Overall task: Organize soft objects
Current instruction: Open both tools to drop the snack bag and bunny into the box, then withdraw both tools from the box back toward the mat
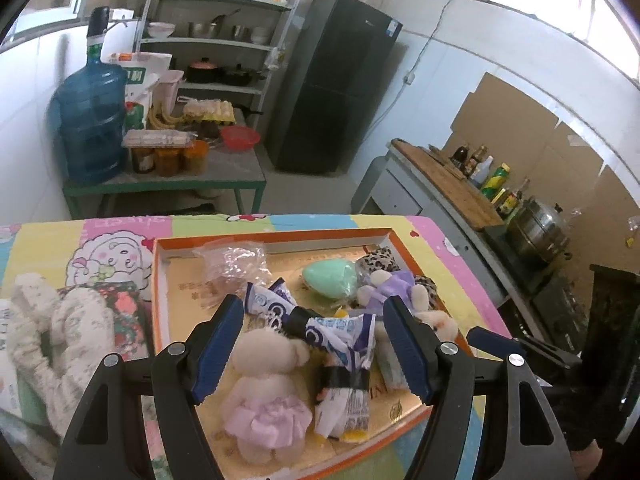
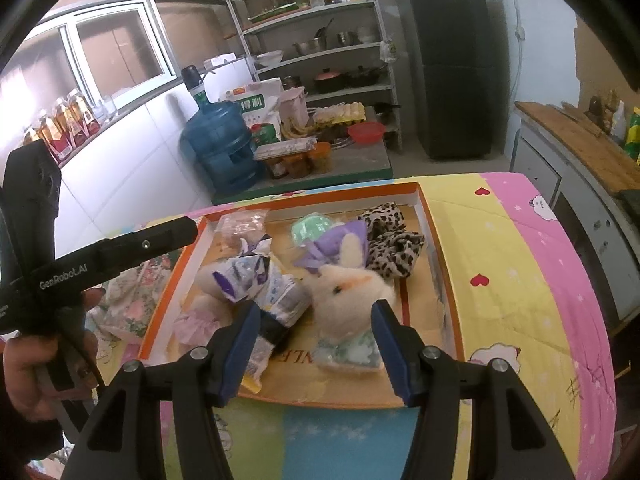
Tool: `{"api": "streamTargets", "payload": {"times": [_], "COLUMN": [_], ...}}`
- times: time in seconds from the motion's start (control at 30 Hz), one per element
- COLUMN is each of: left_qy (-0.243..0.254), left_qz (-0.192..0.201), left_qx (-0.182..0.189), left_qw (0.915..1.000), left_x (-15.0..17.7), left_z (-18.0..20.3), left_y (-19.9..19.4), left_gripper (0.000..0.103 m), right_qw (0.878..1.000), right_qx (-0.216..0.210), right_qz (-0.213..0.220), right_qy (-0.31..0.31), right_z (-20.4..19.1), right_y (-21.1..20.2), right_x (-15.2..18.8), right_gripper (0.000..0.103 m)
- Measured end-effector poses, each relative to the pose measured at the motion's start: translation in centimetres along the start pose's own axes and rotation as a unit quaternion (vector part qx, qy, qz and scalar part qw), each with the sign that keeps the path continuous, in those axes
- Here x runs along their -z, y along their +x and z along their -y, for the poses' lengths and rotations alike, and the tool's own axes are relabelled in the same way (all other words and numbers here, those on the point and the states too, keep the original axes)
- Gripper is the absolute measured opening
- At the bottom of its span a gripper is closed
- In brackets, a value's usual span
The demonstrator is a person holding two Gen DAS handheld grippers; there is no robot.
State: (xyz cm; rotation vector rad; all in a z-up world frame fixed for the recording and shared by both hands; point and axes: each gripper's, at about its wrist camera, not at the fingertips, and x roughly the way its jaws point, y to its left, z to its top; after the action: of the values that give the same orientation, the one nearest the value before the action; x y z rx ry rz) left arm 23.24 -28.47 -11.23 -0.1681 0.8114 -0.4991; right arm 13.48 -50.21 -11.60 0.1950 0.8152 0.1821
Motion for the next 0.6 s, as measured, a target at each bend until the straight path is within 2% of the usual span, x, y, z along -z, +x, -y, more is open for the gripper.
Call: {"api": "streamTargets", "payload": {"times": [0.37, 0.6], "left_qy": [0.037, 0.039], "left_qz": [0.025, 0.041], "left_qx": [-0.009, -0.027], "left_qw": [0.999, 0.998], "left_x": [1.1, 1.8], "left_z": [-0.9, -2.7], "left_y": [-5.3, -9.2], "left_gripper": [0.074, 0.074], "right_qw": [1.0, 0.999], "right_qx": [-0.004, -0.011], "right_qz": [0.022, 0.033], "right_qy": [-0.008, -0.027], "right_z": [-4.2, -8.0], "right_y": [-2.2, -3.2], "right_x": [0.6, 1.0], "right_gripper": [0.058, 0.058]}}
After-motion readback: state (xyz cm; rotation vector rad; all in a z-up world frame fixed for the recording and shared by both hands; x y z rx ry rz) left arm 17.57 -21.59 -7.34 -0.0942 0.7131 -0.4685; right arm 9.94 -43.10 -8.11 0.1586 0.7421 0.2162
